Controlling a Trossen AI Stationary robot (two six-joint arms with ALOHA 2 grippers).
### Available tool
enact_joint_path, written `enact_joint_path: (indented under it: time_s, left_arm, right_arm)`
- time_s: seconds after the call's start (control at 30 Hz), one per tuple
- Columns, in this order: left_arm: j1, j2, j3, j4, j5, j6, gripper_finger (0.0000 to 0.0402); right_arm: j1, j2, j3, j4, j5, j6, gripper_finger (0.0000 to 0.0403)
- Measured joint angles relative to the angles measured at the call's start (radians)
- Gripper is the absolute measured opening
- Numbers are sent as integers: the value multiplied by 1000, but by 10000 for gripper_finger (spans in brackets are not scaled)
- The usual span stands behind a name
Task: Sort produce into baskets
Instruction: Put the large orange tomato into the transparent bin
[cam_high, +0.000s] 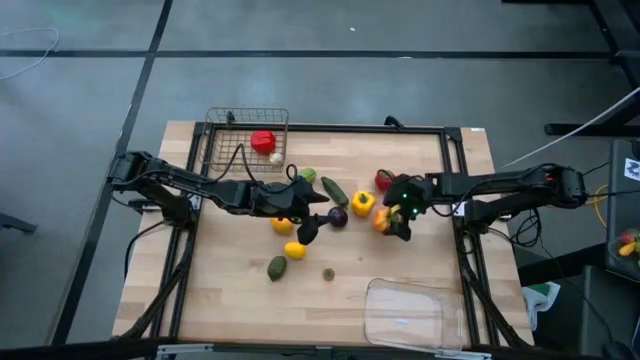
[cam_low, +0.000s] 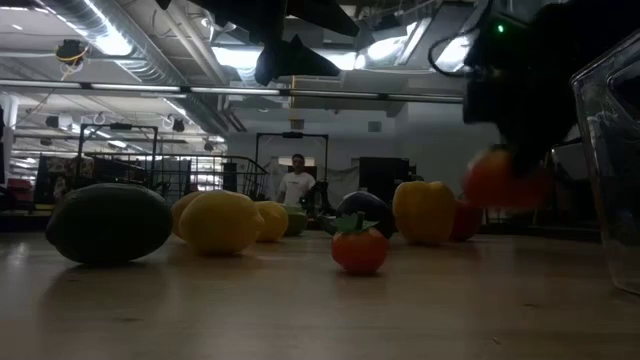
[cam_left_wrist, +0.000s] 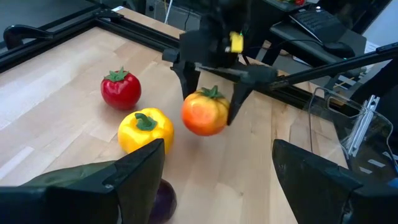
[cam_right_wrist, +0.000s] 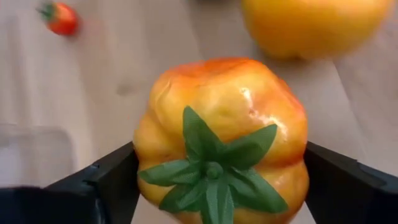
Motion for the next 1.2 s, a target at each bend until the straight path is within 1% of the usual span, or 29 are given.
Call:
enact_joint_path:
  time_s: [0.13, 0.23, 0.43, 0.63, 0.73, 0.9, 1.07, 1.2]
  left_arm:
    - [0, 0, 0, 0, 0, 0, 294]
    - [0, 0, 0, 0, 0, 0, 294]
    - [0, 0, 0, 0, 0, -5, 295]
    - [0, 0, 0, 0, 0, -6, 295]
    - [0, 0, 0, 0, 0, -8, 295]
    - [0, 0, 0, 0, 0, -8, 295]
    - [0, 0, 0, 0, 0, -8, 295]
    - [0, 0, 0, -1, 0, -8, 295]
  right_arm:
    - [6, 0, 73, -23, -67, 0, 349]
    - [46, 0, 126, -52, -74, 0, 351]
    - [198, 0, 219, -68, -76, 11, 352]
    - [380, 0, 277, -54, -70, 155, 352]
    - [483, 0, 278, -36, -15, 239, 352]
    - [654, 0, 278, -40, 150, 365, 353]
    - [809, 0, 278, -40, 290, 493, 353]
    - [920, 28, 278, -39, 391, 579, 353]
